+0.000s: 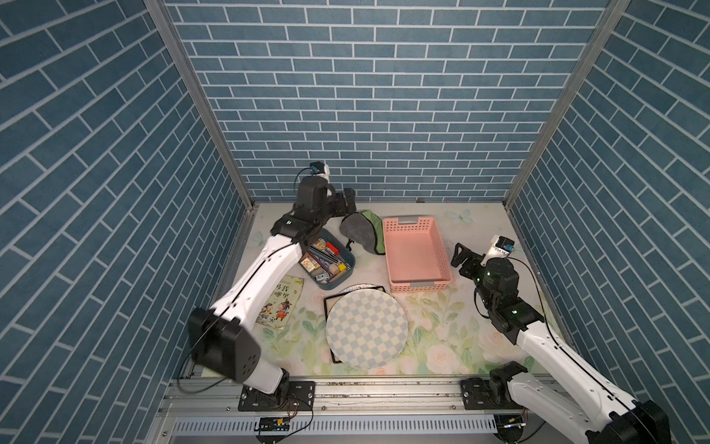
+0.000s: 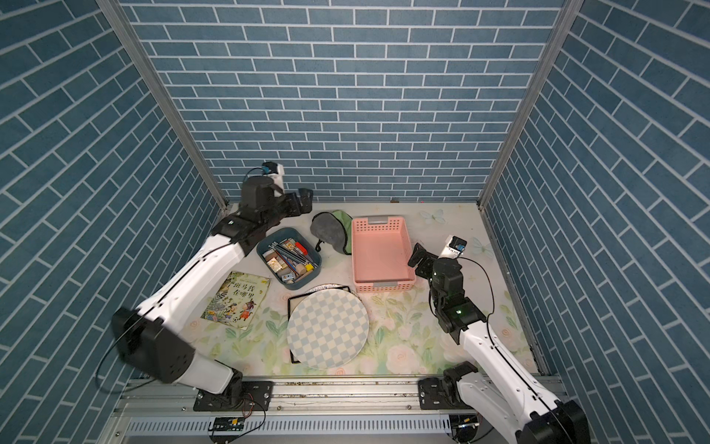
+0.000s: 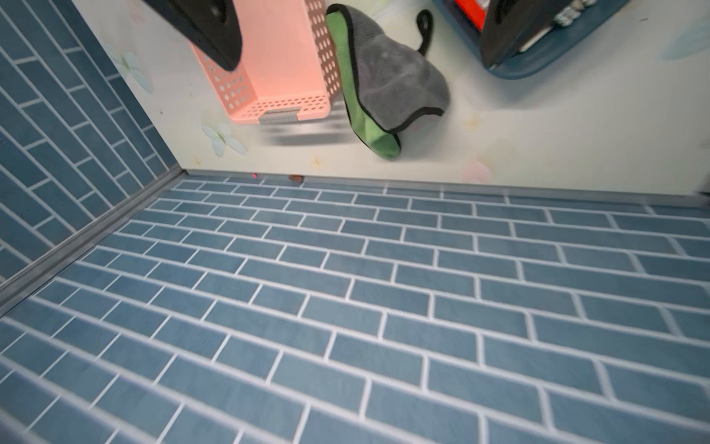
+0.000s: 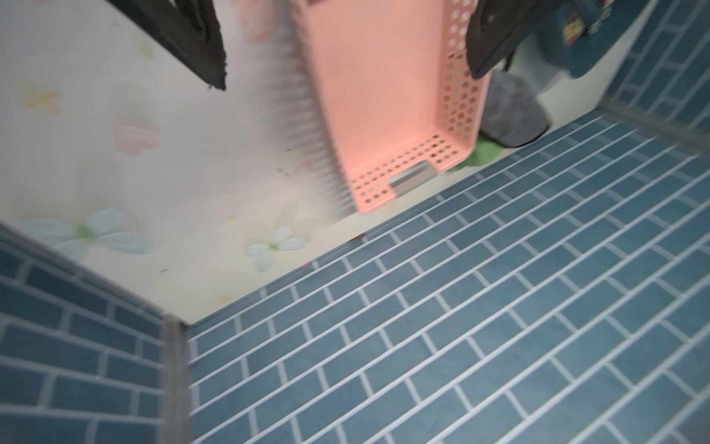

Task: Wipe the wet plate dry
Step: Place the towel at the center of the board, then reset both arms

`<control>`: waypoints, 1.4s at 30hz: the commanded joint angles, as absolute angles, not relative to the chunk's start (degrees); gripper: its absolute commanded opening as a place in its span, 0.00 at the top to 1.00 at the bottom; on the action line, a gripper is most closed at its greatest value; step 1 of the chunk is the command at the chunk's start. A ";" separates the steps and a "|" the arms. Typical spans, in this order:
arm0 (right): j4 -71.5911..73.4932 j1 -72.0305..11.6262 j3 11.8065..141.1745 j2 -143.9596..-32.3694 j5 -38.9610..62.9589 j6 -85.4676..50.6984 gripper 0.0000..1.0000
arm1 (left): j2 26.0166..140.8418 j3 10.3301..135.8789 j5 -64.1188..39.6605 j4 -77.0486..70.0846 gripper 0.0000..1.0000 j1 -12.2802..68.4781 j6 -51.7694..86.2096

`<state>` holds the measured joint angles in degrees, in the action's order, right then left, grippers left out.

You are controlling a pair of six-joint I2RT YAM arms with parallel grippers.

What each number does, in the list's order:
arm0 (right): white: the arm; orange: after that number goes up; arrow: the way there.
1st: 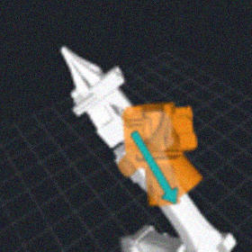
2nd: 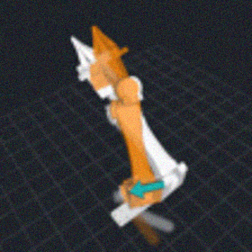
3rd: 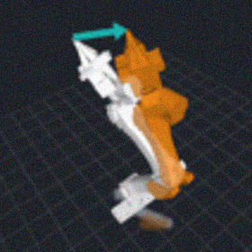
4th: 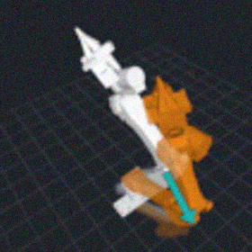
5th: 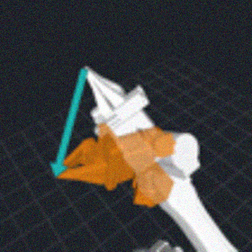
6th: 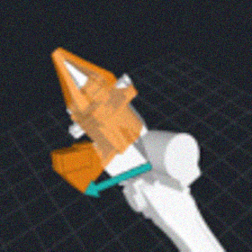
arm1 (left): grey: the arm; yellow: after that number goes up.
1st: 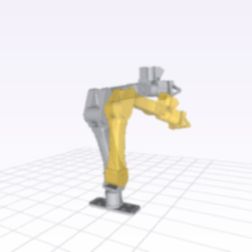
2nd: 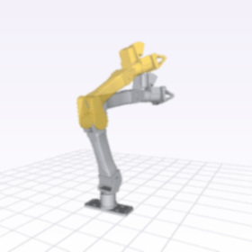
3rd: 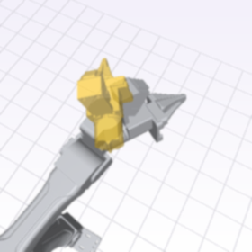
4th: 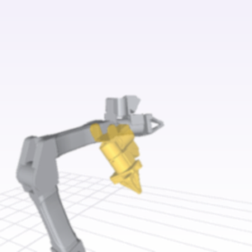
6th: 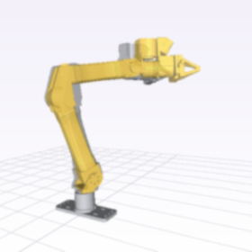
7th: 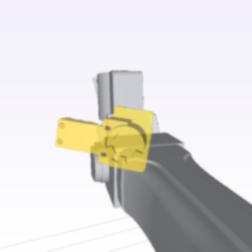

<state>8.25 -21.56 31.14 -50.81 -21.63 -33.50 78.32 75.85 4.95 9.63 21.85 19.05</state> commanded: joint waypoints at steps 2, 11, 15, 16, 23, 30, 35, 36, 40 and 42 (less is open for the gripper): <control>10.61 -15.17 25.61 -52.66 -34.37 -25.50 0.01 | 66.46 51.44 16.11 -7.27 0.00 19.76 10.73; 30.93 -9.29 23.85 -70.28 -36.85 -14.96 0.01 | 58.53 26.78 24.07 -19.54 0.00 13.91 7.08; 45.91 -8.68 22.49 -78.32 -36.07 -7.90 0.01 | 58.34 21.57 26.51 -25.74 0.00 12.07 7.29; 47.62 -8.61 22.84 -80.41 -35.80 -6.48 0.01 | 58.59 20.45 26.90 -27.45 0.00 11.78 7.30; 58.55 -8.10 21.56 -87.94 -26.38 -0.17 0.01 | 61.17 16.24 28.53 -32.88 0.00 11.34 6.96; 59.48 -3.86 20.12 -86.99 -11.37 -0.16 0.01 | 62.03 13.13 28.22 -41.17 0.00 11.16 5.21; 64.90 -3.17 16.77 -86.20 -7.80 0.41 0.01 | 65.10 11.28 27.08 -49.41 0.00 11.09 4.77; 70.10 -3.09 14.52 -86.25 -7.09 0.56 0.01 | 65.88 11.13 26.85 -50.59 0.00 11.08 4.75; 79.69 -3.25 9.66 -87.94 -11.63 -0.42 0.01 | 68.88 10.93 25.19 -54.61 0.00 10.82 3.83; 79.03 -3.51 10.14 -88.10 -12.56 -0.38 0.00 | 71.28 10.68 24.07 -57.52 0.00 10.33 3.44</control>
